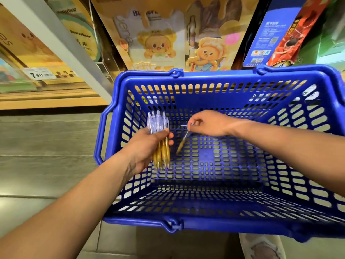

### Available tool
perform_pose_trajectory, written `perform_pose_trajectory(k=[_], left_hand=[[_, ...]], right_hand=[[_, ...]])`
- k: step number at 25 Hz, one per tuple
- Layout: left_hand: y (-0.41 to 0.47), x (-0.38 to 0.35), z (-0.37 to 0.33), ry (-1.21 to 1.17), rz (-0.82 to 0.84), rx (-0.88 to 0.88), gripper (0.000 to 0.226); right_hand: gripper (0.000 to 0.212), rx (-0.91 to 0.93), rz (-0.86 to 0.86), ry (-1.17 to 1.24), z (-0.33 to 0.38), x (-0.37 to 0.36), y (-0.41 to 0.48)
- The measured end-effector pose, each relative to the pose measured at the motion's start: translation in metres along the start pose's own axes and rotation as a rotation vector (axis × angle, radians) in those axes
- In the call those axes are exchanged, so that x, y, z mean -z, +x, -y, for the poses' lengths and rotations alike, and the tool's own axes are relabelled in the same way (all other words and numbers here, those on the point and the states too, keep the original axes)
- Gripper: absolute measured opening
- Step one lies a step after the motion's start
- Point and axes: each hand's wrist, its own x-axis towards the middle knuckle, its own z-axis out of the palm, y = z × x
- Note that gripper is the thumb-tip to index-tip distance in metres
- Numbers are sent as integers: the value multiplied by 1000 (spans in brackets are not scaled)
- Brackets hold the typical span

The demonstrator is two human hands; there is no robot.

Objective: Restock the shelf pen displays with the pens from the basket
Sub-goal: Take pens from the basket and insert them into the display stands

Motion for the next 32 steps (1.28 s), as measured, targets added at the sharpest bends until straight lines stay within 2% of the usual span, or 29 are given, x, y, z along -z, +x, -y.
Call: perform_pose_trajectory(k=[4,7,13,14,15,18,19,21,26,30,32], left_hand=[[10,-5,7,176,-67,-42,17],[11,-14,13,206,-23,-13,19],[11,-16,14,137,37,-3,25],[11,-15,13,111,29,6,26],[11,-14,11,81,20,15,26],[9,-14,8,21,36,34,26],[8,-13,8,24,50,36,26],[5,-11,8,38,63,40,26],[4,0,8,25,89,69,24],[4,2,8,0,107,57,28],[6,1,7,-6,94,61,29]], right_hand=[[33,-78,130,492,23,10,-9],[36,-115,174,635,33,0,-11],[24,-163,239,1230,25,-21,-10],[23,-196,232,1194,18,-24,-8],[22,-242,197,1017,10,-27,-6],[31,-342,19,-29,-25,-33,-4],[39,-342,-42,-240,-35,-34,-4],[49,-293,-92,-426,-51,-37,-4],[49,-200,-182,-717,-52,-41,0],[42,-153,-130,-830,-48,-40,-1],[46,-50,-106,-874,-51,-40,-2]])
